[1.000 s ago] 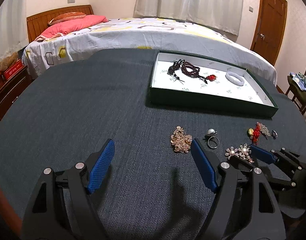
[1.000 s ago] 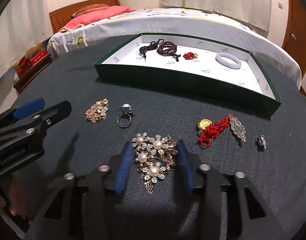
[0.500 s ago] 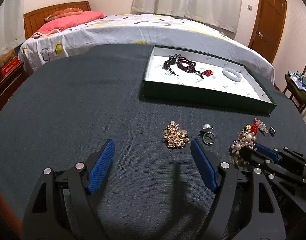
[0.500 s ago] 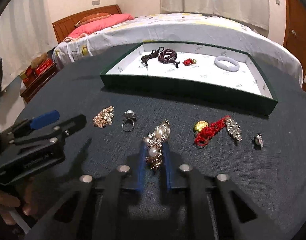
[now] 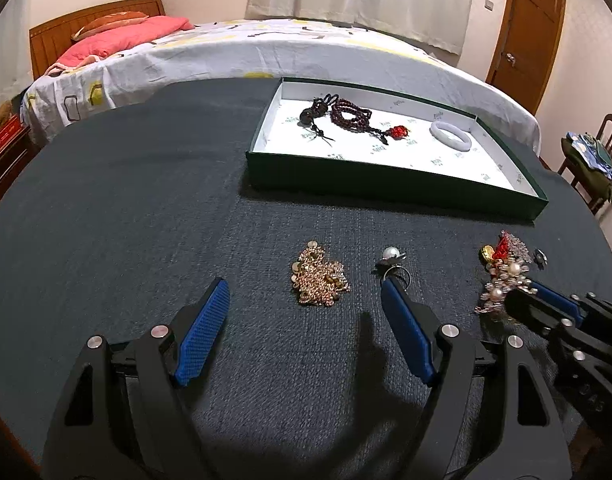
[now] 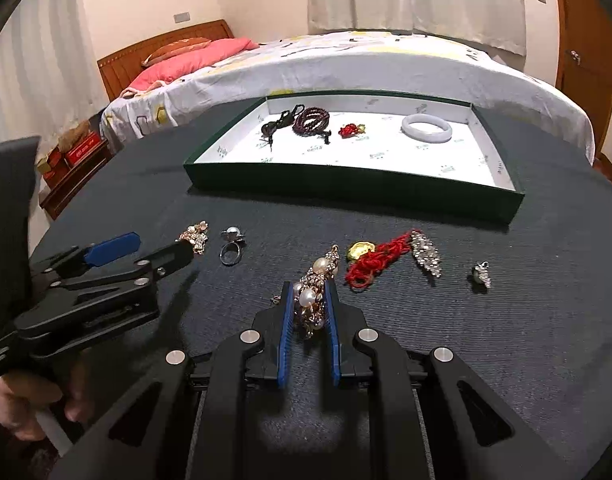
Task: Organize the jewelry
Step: 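Grasp the pearl cluster brooch with the right tool while the left tool grasps the gold chain pendant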
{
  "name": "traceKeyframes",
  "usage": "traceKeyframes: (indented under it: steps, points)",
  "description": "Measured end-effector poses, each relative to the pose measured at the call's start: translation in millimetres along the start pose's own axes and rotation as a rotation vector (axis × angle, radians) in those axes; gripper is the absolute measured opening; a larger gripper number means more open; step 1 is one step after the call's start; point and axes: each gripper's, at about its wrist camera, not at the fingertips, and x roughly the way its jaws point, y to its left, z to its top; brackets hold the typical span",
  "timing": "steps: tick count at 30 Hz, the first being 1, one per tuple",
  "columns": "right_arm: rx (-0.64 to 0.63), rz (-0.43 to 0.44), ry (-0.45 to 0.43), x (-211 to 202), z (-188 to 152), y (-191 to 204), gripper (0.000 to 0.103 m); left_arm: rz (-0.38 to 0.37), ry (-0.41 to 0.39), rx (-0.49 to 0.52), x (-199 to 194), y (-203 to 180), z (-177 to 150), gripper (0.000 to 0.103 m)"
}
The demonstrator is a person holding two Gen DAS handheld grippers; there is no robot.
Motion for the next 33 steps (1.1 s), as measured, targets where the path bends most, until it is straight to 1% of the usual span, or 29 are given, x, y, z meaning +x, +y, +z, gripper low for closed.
traceKeyframes:
  steps: [2,4,6,9,13,18,20,23,25,27,29,33]
  points:
    - [-0.001,-0.016,-0.016,-5.6,1.6,-3.4,0.016,-0.005,0.006,0.001,3.0,-0.7,1.6,0.074]
    - [0.003,-0.017,-0.019,-7.1,2.3,-5.5,0.016,-0.016,0.017,-0.003,6.7,-0.4,3.9,0.070]
    - [0.014,-0.019,-0.026,-10.0,3.5,-10.2,0.016,-0.023,0.031,-0.006,10.4,0.2,5.0,0.061]
    - [0.026,-0.020,-0.037,-14.7,5.3,-15.3,0.016,-0.026,0.050,-0.001,16.0,-0.3,6.6,0.058]
    - [0.038,-0.025,-0.050,-20.5,7.7,-21.9,0.016,-0.031,0.050,0.009,17.9,-2.1,8.9,0.051]
    - [0.049,-0.027,-0.052,-21.7,7.3,-27.6,0.016,-0.044,0.051,0.029,19.1,-3.1,10.4,0.025]
    - [0.053,-0.028,-0.050,-21.4,5.8,-29.4,0.016,-0.048,0.051,0.029,18.9,-1.9,10.7,0.021]
    - [0.057,-0.026,-0.048,-20.8,5.4,-30.1,0.016,-0.053,0.047,0.020,17.6,0.3,10.4,0.017]
    - [0.056,-0.025,-0.050,-21.2,4.9,-30.5,0.016,-0.049,0.030,0.027,13.6,-0.4,10.1,0.011]
    - [0.056,-0.025,-0.051,-21.3,5.1,-30.8,0.016,-0.049,0.030,0.033,11.6,-0.8,9.9,0.011]
    - [0.056,-0.025,-0.051,-21.5,4.8,-30.7,0.016,-0.070,0.028,0.024,9.7,0.7,9.8,0.010]
    - [0.054,-0.026,-0.053,-22.0,4.8,-30.3,0.016,-0.070,0.016,0.020,3.0,2.2,10.2,0.010]
